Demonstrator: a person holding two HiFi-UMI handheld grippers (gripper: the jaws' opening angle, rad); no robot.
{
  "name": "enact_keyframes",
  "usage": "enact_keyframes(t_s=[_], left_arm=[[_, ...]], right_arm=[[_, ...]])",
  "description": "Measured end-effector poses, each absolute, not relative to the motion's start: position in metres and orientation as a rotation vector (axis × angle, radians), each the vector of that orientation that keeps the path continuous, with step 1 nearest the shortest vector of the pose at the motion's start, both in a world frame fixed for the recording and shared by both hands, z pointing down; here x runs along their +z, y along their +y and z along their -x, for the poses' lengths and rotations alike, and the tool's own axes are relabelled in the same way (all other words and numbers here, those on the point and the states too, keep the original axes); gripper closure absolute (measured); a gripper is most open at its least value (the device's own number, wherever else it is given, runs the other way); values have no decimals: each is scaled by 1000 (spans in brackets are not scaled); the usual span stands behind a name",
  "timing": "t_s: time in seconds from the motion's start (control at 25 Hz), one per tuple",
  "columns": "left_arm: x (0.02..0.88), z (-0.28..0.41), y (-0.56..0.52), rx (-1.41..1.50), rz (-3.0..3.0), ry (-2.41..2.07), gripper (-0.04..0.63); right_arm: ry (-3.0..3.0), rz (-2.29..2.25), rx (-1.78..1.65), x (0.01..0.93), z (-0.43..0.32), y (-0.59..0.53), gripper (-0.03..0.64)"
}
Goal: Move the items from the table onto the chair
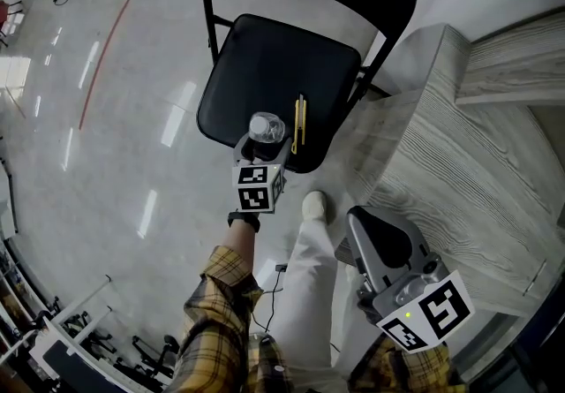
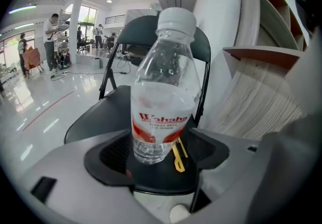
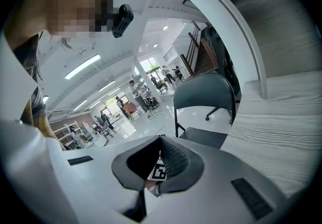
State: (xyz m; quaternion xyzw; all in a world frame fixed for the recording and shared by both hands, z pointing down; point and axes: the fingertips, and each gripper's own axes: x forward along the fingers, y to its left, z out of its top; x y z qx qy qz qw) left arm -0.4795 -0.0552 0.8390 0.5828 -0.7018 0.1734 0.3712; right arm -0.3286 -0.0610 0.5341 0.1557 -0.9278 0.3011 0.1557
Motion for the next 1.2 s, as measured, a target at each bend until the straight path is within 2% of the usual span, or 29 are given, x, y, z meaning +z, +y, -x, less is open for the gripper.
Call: enact_keyframes(t_s=[0.28, 0.56, 0.88, 1.04, 1.2], left_arm=[[814, 482, -35, 437, -1432, -1818, 252], [720, 457, -23, 422, -1443, -1938, 264], [535, 368, -43, 411, -1664, -2102, 506], [442, 289, -77, 326, -1826, -2079, 555], [382, 179, -110, 246, -2091, -1946, 587]], right_arm=[[-2697, -456, 871, 509, 305, -54, 598], [-2752, -473, 864, 465, 237, -51, 598], [-2806, -578, 766, 391, 99, -57, 598], [-2814, -694, 751, 360, 19, -61, 598], [-2788, -882, 715, 361, -64, -63, 598]])
